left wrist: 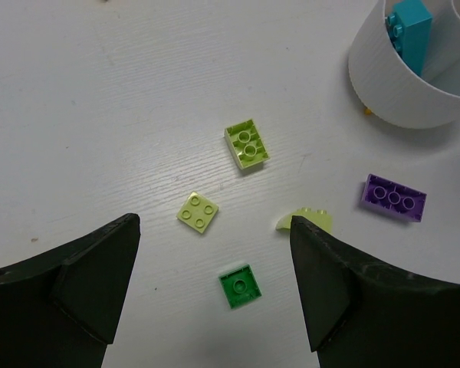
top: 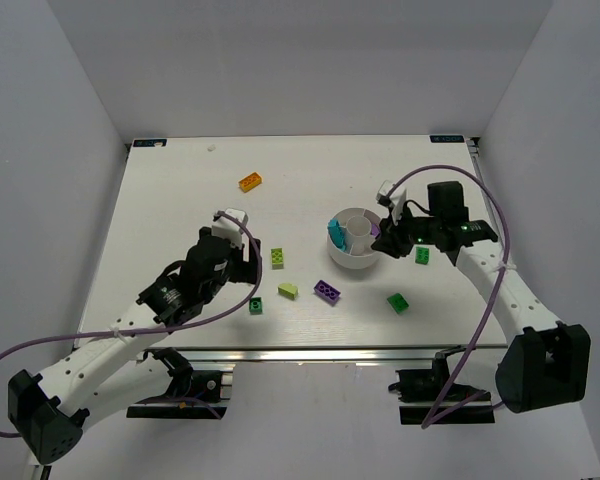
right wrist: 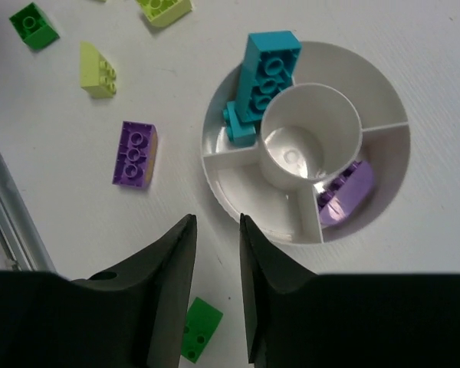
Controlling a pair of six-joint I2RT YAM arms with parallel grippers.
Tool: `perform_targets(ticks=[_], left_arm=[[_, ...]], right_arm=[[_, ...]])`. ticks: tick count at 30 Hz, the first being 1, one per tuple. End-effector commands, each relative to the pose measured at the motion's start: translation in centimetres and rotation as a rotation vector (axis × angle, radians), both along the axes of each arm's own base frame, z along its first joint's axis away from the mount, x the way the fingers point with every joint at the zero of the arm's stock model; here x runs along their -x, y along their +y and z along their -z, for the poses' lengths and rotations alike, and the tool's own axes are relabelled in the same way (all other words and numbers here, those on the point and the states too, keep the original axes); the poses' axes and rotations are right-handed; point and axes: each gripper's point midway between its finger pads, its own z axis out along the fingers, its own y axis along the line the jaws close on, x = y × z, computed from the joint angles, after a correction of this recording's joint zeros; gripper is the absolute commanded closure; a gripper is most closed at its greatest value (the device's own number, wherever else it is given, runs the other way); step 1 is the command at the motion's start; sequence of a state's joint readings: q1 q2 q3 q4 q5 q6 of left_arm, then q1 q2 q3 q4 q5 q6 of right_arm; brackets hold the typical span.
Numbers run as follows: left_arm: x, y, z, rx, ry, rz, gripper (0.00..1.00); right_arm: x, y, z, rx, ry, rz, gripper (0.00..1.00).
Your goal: Sort the legos into containers by color
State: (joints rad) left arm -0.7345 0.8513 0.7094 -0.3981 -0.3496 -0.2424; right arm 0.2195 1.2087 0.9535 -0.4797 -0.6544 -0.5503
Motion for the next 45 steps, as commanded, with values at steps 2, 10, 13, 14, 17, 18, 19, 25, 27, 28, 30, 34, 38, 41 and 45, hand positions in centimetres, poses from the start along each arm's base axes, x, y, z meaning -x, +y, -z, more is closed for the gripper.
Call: perform_targets(ticks=[2,10,13,14,17,18,19,25,27,28,30,34,38,41,45], left_arm=[[-0.3,-0.8,-0.7,0.021,-0.032,0.038,0.11],[0.3,-0.5,-1.9,0.051,-0.059,0.034,0.11],[0.5,-0.3,-2.5,0.066,-0.075,0.036,0.12],[0.6,-0.3,-2.8,0.074,-0.081,0.036,0.11],[0.8,-0.4,-3.1,0.084,-0.086,0.048,0.12],[0.8,-0.4,-3.2,0.086,-0.084,0.050,0.12],[0.9,-0.4,-3.3,0.087,-0.087,0.051,0.12],[1.0,-0.4,-3.7,0.096,-0.092,0.056,0.11],[1.1,-0.3,-3.8,0.098,-0.096,0.055,0.11],[1.1,-0.3,-3.9,0.104,-0.099,0.052,0.11],[1.1,-0.2,-4.0,0.105,-0.103,0.048,0.10],[0.9,0.2,-3.9,0.096,-0.104,0.024,0.10],[0.7,0.7,-3.9,0.086,-0.109,-0.003,0.10],[0.6,1.4,-4.0,0.078,-0.118,-0.040,0.10],[0.4,1.8,-3.8,0.076,-0.124,-0.066,0.09]], right_arm=[[0.7,2.1,-0.3,0.030,-0.014,-0.094,0.65],[-1.9,-0.5,-1.9,0.184,0.061,0.184,0.75],[-2.2,-2.9,-2.2,0.240,0.097,0.304,0.82],[-2.2,-3.2,-2.3,0.248,0.096,0.316,0.83],[-1.2,-4.3,-1.4,0.283,0.143,0.338,0.83],[-1.0,-4.5,-1.0,0.294,0.164,0.341,0.83],[-0.8,-4.7,-0.6,0.303,0.181,0.348,0.83],[1.7,-2.0,-1.1,0.201,0.212,0.135,0.67],[3.3,-0.3,-1.7,0.135,0.195,0.000,0.46],[4.3,1.1,-2.2,0.072,0.176,-0.103,0.36],[5.0,2.8,-1.8,0.032,0.143,-0.188,0.11],[5.2,5.4,0.5,0.100,0.094,-0.240,0.11],[4.1,7.2,2.5,0.203,0.072,-0.227,0.14],[3.5,9.1,3.9,0.254,0.061,-0.218,0.20],[2.9,11.3,5.8,0.304,0.068,-0.162,0.17]])
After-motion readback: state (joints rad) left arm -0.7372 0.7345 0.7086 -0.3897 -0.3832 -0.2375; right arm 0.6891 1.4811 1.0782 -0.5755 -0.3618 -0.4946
